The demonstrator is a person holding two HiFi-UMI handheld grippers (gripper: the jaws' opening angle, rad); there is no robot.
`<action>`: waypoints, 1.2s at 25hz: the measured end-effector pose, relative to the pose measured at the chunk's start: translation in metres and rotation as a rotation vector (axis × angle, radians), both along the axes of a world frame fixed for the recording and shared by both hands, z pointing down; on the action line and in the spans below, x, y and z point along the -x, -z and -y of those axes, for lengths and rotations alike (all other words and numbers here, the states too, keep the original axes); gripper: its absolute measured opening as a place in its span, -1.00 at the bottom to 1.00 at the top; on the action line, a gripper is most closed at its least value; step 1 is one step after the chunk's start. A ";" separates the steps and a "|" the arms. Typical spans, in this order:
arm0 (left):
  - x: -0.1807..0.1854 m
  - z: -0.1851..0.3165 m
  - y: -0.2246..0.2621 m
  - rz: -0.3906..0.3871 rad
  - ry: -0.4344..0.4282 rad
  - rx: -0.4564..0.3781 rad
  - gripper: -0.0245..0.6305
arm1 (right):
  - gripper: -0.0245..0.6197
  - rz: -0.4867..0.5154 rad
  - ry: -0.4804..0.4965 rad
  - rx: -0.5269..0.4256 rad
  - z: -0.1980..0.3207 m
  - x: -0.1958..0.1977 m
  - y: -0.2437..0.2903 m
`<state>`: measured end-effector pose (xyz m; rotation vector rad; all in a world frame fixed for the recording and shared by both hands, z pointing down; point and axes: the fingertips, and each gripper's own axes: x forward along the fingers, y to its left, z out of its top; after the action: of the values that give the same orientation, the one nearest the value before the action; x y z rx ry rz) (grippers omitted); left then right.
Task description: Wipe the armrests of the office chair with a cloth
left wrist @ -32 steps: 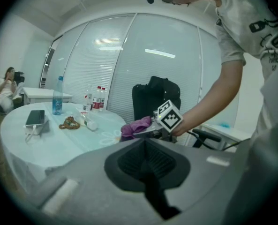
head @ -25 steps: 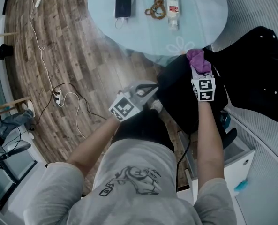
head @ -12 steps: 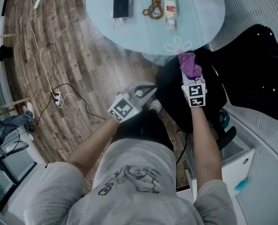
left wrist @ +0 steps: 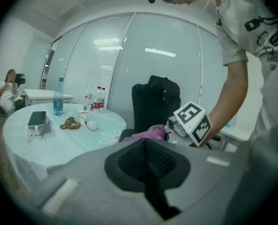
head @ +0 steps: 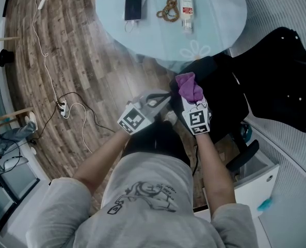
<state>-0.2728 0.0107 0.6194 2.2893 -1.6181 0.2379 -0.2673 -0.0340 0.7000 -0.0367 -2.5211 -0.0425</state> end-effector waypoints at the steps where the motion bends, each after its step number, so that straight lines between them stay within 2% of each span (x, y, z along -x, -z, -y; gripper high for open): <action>1: -0.001 0.000 0.001 0.001 -0.001 -0.001 -0.92 | -0.84 -0.002 0.012 0.004 -0.007 0.000 0.001; 7: -0.001 0.001 -0.002 -0.006 0.005 0.005 -0.92 | -0.84 0.003 0.049 -0.016 -0.026 -0.003 0.001; 14: 0.002 0.002 -0.005 -0.021 0.005 0.011 -0.92 | -0.83 0.012 0.060 -0.001 -0.004 -0.001 -0.002; 20: 0.008 0.001 -0.011 -0.039 0.025 0.020 -0.92 | -0.83 0.000 0.001 -0.009 0.049 0.001 -0.008; 26: 0.009 0.003 -0.013 -0.050 0.027 0.023 -0.92 | -0.83 -0.039 -0.078 -0.054 0.123 -0.005 -0.014; 30: 0.011 0.004 -0.012 -0.056 0.033 0.021 -0.92 | -0.83 -0.065 -0.098 -0.059 0.160 -0.006 -0.015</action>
<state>-0.2836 0.0071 0.6318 2.2312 -1.6163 0.1801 -0.2611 -0.1940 0.7152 0.1070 -2.4517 -0.0743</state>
